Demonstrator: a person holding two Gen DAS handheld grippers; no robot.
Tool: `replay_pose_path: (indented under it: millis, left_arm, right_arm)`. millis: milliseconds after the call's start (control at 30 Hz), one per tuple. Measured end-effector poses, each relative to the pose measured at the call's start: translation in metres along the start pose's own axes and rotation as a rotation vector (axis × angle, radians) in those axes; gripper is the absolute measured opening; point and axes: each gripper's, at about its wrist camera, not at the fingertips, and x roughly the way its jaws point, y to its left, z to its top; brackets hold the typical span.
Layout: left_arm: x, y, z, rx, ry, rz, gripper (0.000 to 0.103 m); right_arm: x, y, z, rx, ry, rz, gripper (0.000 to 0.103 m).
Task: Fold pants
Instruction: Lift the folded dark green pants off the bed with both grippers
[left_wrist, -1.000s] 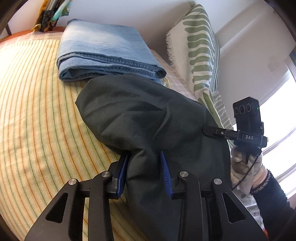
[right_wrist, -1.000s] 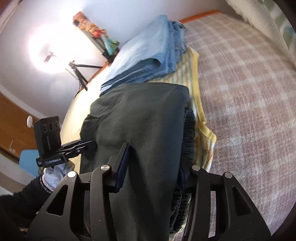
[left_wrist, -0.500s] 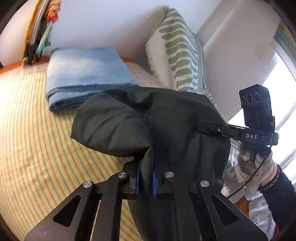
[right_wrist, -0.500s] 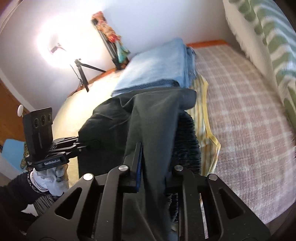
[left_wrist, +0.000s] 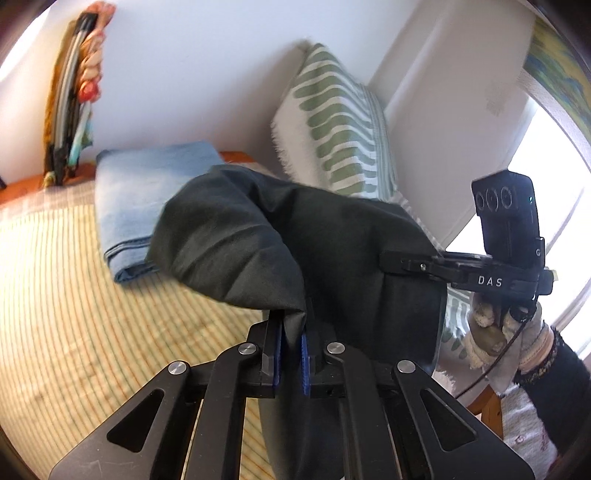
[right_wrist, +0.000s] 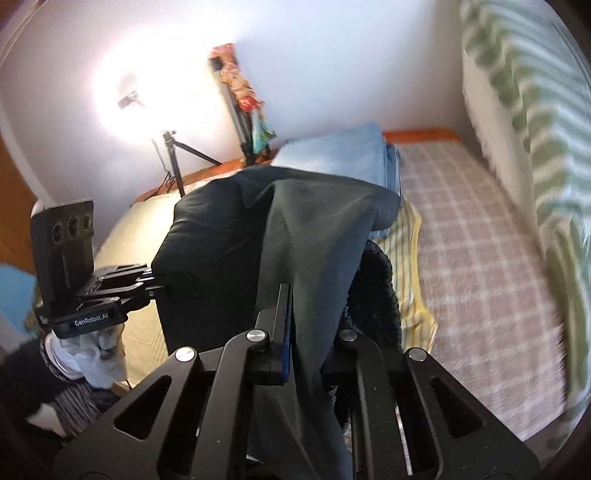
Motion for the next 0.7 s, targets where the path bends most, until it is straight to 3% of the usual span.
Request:
replay_pose_path:
  millis: [100, 200, 233, 300, 400, 433, 467, 533, 667, 700]
  left_arm:
    - [0.016, 0.026, -0.003, -0.096, 0.033, 0.001, 0.006]
    - [0.028, 0.044, -0.010, -0.132, 0.060, 0.024, 0.006]
    - [0.032, 0.048, -0.013, -0.135, 0.072, 0.027, 0.006]
    - [0.036, 0.056, -0.015, -0.145, 0.084, 0.038, 0.006]
    - [0.039, 0.068, -0.019, -0.168, 0.106, 0.028, 0.007]
    - [0.040, 0.072, -0.020, -0.187, 0.111, 0.025, 0.015]
    - [0.043, 0.076, -0.021, -0.206, 0.120, 0.021, 0.033]
    - [0.053, 0.083, -0.024, -0.247, 0.142, 0.012, 0.047]
    - [0.068, 0.081, -0.029, -0.246, 0.159, 0.017, 0.047]
    - [0.070, 0.080, -0.029, -0.250, 0.146, 0.006, 0.047]
  right_arm:
    - [0.025, -0.022, -0.002, 0.052, 0.060, 0.019, 0.010]
    - [0.051, -0.046, -0.008, 0.106, 0.100, 0.028, 0.018]
    - [0.056, -0.055, -0.009, 0.134, 0.110, 0.033, 0.034]
    - [0.064, -0.072, -0.013, 0.173, 0.118, 0.027, 0.055]
    - [0.072, -0.088, -0.022, 0.199, 0.145, 0.079, 0.056]
    - [0.074, -0.091, -0.025, 0.204, 0.150, 0.100, 0.058]
    - [0.076, -0.095, -0.028, 0.214, 0.147, 0.118, 0.059]
    - [0.079, -0.101, -0.032, 0.239, 0.134, 0.155, 0.060]
    - [0.079, -0.090, -0.033, 0.190, 0.116, 0.119, 0.054]
    - [0.076, -0.086, -0.032, 0.171, 0.112, 0.102, 0.046]
